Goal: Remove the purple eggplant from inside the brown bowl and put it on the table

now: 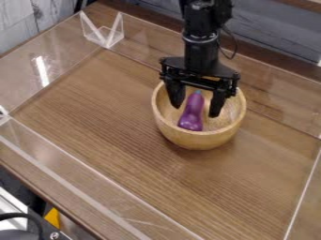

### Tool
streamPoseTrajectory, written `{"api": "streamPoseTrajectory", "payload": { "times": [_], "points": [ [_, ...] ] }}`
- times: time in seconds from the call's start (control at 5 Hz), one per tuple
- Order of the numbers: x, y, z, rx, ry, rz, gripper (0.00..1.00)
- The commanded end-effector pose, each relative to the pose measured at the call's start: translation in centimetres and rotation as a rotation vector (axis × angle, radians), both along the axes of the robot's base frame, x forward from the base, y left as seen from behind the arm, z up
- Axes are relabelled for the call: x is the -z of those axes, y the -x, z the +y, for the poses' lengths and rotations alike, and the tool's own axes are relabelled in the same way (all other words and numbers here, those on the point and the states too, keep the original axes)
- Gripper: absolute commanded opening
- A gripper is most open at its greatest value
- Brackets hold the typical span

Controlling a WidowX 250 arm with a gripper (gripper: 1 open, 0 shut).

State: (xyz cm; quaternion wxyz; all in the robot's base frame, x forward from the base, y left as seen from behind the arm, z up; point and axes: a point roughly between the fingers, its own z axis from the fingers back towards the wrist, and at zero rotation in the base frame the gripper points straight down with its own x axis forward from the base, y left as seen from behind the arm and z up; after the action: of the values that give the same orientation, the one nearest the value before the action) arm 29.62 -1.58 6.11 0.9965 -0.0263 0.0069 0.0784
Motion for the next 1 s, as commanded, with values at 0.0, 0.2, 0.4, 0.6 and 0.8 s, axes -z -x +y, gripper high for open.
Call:
{"api": "streamPoseTrajectory", "payload": {
  "times": [0.0, 0.2, 0.4, 0.6, 0.8],
  "points": [
    [-0.5, -0.6, 0.0, -0.002, -0.008, -0.032, 1.0],
    [-0.1, -0.6, 0.0, -0.012, -0.013, -0.024, 1.0],
    [0.4, -0.7, 0.0, -0.022, -0.018, -0.018, 1.0],
    [0.7, -0.7, -0.1, -0.032, -0.021, -0.012, 1.0],
    [1.1, -0.8, -0.1, -0.042, -0.023, -0.007, 1.0]
  ]
}}
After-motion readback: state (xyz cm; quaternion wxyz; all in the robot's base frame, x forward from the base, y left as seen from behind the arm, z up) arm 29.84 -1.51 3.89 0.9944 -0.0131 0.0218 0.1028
